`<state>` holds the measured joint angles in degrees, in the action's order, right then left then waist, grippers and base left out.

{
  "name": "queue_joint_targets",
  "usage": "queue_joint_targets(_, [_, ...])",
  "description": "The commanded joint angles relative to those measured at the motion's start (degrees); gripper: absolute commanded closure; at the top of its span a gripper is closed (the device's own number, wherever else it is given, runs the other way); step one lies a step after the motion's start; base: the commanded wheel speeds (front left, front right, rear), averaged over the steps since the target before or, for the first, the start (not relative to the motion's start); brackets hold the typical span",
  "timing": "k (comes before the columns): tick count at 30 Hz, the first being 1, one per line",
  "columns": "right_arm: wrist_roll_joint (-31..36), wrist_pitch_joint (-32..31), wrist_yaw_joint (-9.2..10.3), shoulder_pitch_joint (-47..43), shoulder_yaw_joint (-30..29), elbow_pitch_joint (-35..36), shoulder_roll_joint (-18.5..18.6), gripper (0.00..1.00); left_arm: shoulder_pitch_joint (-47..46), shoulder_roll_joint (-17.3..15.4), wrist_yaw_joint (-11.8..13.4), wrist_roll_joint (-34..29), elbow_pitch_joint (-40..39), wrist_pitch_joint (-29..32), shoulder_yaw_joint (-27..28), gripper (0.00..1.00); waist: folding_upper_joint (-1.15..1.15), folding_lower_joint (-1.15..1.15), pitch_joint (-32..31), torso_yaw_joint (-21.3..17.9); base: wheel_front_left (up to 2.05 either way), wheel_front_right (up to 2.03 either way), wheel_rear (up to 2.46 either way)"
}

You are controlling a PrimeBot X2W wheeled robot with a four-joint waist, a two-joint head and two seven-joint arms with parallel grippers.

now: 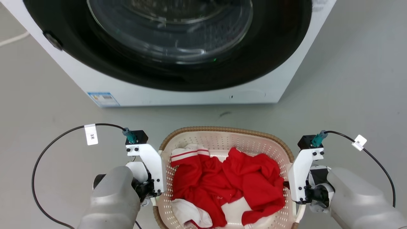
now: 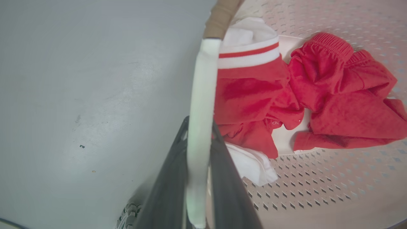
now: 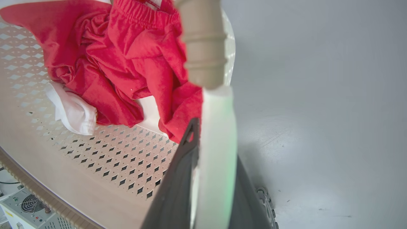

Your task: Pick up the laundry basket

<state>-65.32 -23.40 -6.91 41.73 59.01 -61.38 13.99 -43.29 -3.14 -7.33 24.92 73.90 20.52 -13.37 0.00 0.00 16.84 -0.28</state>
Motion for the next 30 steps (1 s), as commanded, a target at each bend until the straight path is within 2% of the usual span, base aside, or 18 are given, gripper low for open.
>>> queue_joint_targets(1, [-0.91, -1.55, -1.06, 0.53, 0.62, 0.54, -0.30, 1.00, -0.75, 0.21, -0.04, 0.75, -0.05, 1.66, -0.20, 1.00, 0.00, 0.00, -3.57, -0.08, 0.00, 0.00, 0.00])
queue_joint_targets(10, [-4.79, -10.04, -1.06, 1.23, 1.48, -0.86, -0.83, 1.00, 0.01, 0.19, -0.14, 3.27, -0.22, 10.47, -2.04, 1.00, 0.00, 0.00, -11.02, -0.69, 0.00, 0.00, 0.00])
queue_joint_targets(19, [-6.95, -13.58, -1.05, -0.77, 2.10, -1.82, -1.83, 1.00, 2.70, -1.00, -0.15, 5.74, -0.14, 17.63, -3.32, 1.00, 0.00, 0.00, -15.49, -0.72, 0.00, 0.00, 0.00])
queue_joint_targets(30, [-8.28, -13.92, -1.05, -2.16, 2.83, -3.64, -3.76, 1.00, 5.41, -2.06, -0.15, 7.76, -1.09, 18.05, -4.29, 1.00, 0.00, 0.00, -17.59, -0.80, 0.00, 0.00, 0.00])
